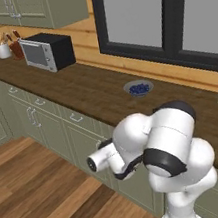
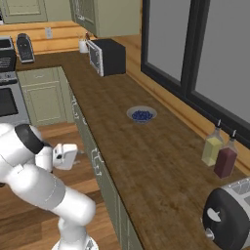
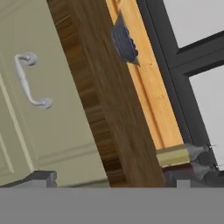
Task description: Take a straw from the drawer in front and place it inside the glass cup on the dining counter.
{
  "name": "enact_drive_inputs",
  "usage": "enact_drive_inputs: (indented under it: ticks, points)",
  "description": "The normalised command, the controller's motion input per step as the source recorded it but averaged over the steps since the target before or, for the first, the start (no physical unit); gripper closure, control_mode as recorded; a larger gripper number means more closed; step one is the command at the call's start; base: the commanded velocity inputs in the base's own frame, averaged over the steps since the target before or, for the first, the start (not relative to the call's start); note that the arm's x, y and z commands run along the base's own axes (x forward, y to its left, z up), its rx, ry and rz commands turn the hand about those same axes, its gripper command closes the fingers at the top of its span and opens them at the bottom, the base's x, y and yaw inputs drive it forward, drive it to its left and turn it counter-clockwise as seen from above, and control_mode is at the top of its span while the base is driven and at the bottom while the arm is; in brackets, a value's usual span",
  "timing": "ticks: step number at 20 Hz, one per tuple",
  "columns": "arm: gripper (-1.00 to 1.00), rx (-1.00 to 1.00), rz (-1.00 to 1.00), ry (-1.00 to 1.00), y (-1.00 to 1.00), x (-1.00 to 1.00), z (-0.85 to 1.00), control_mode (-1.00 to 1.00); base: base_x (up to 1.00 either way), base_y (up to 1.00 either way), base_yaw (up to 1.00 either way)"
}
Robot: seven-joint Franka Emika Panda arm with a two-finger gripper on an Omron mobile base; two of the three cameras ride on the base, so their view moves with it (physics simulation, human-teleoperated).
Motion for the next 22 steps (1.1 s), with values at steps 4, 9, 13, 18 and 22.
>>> enact_drive_inputs:
  ticks: [4,9,13,18,22]
  points:
    - [-1.0,-0.06,-0.06,-0.08,-0.27,0.07,-0.08,-1.0,0.0,0.0,0.0]
    - [-1.0,-0.05,-0.08,-0.01,-0.17,0.1,-0.08,-1.0,0.0,0.0,0.0]
    - [-1.0,-0.04,-0.08,0.0,-0.04,0.29,-0.09,-1.0,0.0,0.0,0.0]
    - [-1.0,-0.06,-0.05,0.0,0.0,0.3,-0.19,-1.0,0.0,0.0,0.0]
    - [-1.0,-0.1,-0.02,0.0,0.0,0.08,-0.42,-1.0,0.0,0.0,0.0]
